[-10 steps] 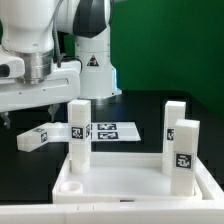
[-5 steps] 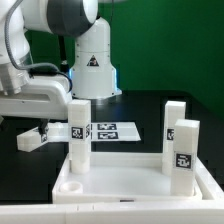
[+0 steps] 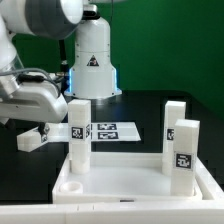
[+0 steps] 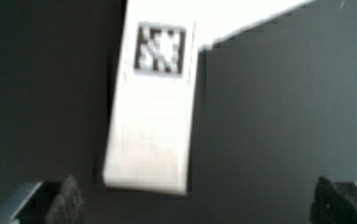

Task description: Assemble desk

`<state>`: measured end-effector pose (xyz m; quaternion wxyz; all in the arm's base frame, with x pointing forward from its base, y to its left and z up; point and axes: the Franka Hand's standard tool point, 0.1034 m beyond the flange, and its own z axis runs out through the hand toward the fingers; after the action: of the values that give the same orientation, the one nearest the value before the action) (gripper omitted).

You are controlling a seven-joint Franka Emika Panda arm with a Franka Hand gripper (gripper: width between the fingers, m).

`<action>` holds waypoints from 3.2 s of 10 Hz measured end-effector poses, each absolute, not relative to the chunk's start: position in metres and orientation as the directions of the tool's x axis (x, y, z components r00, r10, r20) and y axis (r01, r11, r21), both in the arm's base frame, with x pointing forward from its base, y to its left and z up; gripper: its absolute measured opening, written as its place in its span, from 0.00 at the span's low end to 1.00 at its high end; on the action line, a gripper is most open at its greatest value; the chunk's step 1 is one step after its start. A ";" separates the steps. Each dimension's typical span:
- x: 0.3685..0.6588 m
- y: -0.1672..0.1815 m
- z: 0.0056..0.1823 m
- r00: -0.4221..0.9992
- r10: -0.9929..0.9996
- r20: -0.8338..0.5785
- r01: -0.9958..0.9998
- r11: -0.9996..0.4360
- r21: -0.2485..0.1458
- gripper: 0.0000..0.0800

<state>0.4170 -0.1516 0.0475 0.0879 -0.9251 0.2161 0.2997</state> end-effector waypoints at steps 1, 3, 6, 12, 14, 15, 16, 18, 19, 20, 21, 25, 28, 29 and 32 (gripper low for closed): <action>0.418 -0.154 0.046 0.686 -0.329 -0.649 -0.457 -0.889 -0.032 0.81; 0.415 -0.153 0.044 0.619 -0.295 -0.728 -0.457 -0.889 -0.028 0.81; 0.404 -0.151 0.037 0.438 -0.253 -0.863 -0.525 -0.851 -0.018 0.81; 0.395 -0.157 0.016 0.387 -0.278 -0.879 -0.605 -0.796 -0.014 0.81; 0.396 -0.156 0.016 0.389 -0.276 -0.879 -0.603 -0.798 -0.016 0.73; 0.395 -0.156 0.016 0.388 -0.276 -0.879 -0.603 -0.798 -0.015 0.73; 0.395 -0.156 0.016 0.388 -0.276 -0.879 -0.603 -0.798 -0.015 0.55; 0.395 -0.156 0.016 0.387 -0.276 -0.880 -0.603 -0.798 -0.015 0.35; 0.395 -0.156 0.016 0.388 -0.277 -0.879 -0.602 -0.798 -0.015 0.35; 0.398 -0.155 0.019 0.400 -0.278 -0.873 -0.598 -0.801 -0.018 0.35; 0.405 -0.150 0.035 0.405 -0.260 -0.876 -0.592 -0.806 -0.034 0.35; 0.458 -0.151 0.108 0.684 -0.273 -0.676 -0.495 -0.855 -0.156 0.35; 0.475 -0.156 0.105 0.809 -0.333 -0.484 -0.453 -0.878 -0.154 0.35; 0.497 -0.154 0.123 0.863 -0.303 -0.403 -0.397 -0.902 -0.171 0.35; 0.536 -0.150 0.149 0.947 -0.305 -0.104 -0.319 -0.935 -0.158 0.36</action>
Offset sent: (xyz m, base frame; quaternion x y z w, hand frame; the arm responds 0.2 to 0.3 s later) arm 0.0000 0.0000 0.0000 0.0000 -0.1938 0.0000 0.9810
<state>0.5365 -0.1499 0.1491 0.0867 -0.9827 0.1588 0.0388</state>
